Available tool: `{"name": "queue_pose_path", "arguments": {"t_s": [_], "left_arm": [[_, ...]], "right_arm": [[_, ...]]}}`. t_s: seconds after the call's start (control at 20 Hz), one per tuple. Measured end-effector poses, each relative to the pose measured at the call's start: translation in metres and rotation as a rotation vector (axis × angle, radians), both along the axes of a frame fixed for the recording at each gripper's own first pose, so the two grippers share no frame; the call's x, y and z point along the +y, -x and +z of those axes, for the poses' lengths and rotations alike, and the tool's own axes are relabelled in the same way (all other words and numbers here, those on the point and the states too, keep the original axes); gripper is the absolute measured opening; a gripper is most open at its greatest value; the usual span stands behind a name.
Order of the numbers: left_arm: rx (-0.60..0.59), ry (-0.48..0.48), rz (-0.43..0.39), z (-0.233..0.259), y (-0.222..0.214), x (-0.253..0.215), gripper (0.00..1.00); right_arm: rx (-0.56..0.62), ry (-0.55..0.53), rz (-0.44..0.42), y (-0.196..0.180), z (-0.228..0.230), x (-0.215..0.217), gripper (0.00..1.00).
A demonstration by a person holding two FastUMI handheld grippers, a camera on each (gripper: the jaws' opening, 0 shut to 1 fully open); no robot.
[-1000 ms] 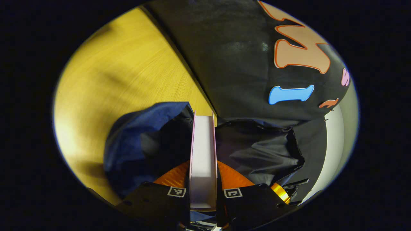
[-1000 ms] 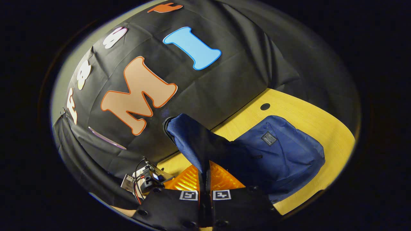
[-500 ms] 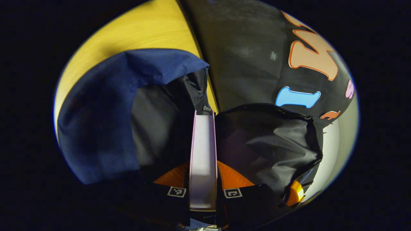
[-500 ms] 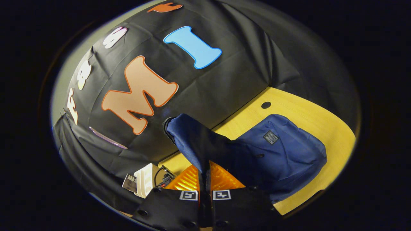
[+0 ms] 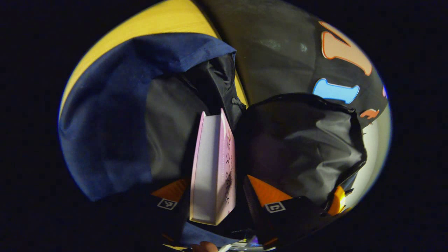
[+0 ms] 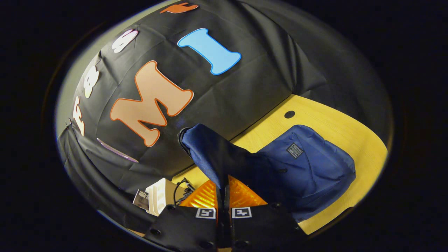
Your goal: Open the schoolbag, grab two books from the bookshelf and put them into the schoolbag.
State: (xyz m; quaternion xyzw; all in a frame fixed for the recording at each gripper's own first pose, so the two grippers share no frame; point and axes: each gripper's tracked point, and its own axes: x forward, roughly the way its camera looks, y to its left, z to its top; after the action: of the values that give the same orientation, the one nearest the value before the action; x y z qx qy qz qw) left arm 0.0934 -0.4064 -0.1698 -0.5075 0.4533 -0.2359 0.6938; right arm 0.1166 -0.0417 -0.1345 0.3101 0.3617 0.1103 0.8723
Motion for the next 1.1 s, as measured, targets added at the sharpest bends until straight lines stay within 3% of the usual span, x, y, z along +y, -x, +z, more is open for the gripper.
{"name": "queue_pose_path", "arguments": {"t_s": [0.1,0.2,0.35,0.4,0.6,0.85,0.95,1.1], "left_arm": [[-0.046,-0.101,-0.004,0.003,-0.004,0.016,0.87],[-0.077,-0.200,-0.053,0.008,0.001,0.031,0.92],[-0.131,-0.263,-0.085,0.028,0.003,0.049,0.87],[-0.160,-0.303,-0.102,0.032,0.003,0.056,0.93],[-0.357,-0.481,-0.136,0.065,0.002,0.092,0.93],[-0.719,-0.777,-0.083,0.142,-0.006,0.198,0.93],[-0.780,-0.848,-0.024,0.163,-0.004,0.257,0.93],[-0.752,-0.985,0.075,0.177,-0.002,0.361,0.92]], "right_arm": [[-0.003,-0.001,-0.004,0.000,0.001,-0.001,0.03],[-0.005,-0.008,-0.012,0.001,0.002,-0.003,0.03],[-0.002,-0.013,-0.008,0.002,0.000,-0.001,0.03],[-0.002,-0.012,-0.005,0.002,0.000,-0.001,0.03],[-0.007,0.001,0.008,0.003,-0.002,0.002,0.03],[-0.016,0.014,0.014,0.005,-0.003,0.005,0.03],[-0.018,0.020,0.020,0.005,-0.003,0.006,0.03],[-0.016,0.015,0.015,0.004,-0.002,0.004,0.03]]}}
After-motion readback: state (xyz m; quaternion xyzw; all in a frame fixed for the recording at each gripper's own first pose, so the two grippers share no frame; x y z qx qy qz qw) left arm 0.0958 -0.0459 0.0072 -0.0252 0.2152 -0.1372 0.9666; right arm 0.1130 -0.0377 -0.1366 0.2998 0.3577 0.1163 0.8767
